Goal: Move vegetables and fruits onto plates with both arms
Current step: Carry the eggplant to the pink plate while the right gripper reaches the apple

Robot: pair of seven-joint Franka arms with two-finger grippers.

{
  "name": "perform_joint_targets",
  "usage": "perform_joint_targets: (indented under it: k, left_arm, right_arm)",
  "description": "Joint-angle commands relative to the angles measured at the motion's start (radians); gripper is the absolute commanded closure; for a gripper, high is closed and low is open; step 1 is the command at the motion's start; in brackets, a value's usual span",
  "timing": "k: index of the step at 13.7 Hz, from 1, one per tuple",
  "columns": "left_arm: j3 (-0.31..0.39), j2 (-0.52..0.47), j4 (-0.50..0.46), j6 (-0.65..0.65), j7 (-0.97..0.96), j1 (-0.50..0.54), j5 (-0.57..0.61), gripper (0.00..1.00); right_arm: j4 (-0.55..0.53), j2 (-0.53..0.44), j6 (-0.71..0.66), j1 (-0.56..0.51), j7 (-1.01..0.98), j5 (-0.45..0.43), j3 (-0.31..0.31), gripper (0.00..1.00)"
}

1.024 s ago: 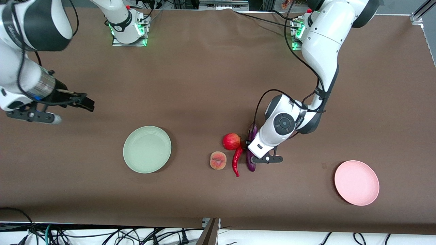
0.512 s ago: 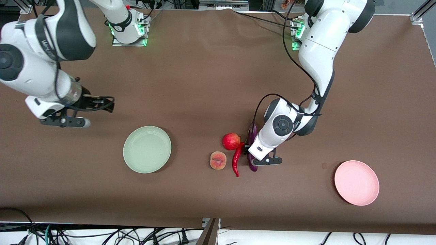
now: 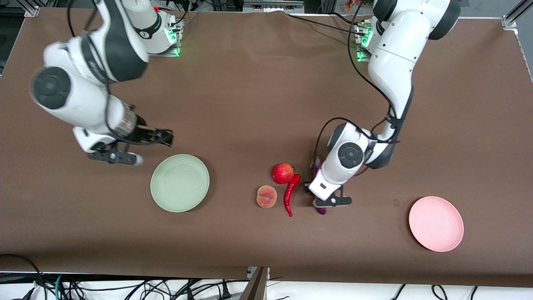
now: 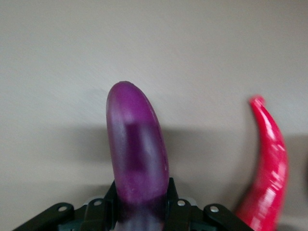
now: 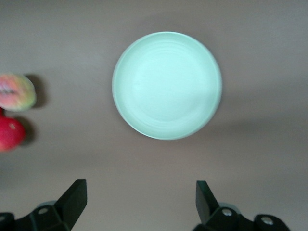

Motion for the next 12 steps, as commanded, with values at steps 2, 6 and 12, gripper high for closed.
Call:
perform_joint_targets:
  k: [2,6,12]
  left_arm:
    - [0.018,-0.078,0.0,-0.097,0.223,0.142,0.045,1.0]
    - [0.044,-0.081,0.002,-0.087,0.495,0.302,0.041,1.0]
    - [0.047,-0.037,0.026,-0.014,0.543,0.414,0.042,1.0]
  right_arm:
    - [0.104,0.181,0.196,0.127,0.311,0.049,-0.004,0.0]
    - [0.199,0.385,0.487,0.278,0.68,0.06,-0.007,0.0]
    - [0.316,0.551,0.595,0.401,1.006,0.006,-0.033,0.0]
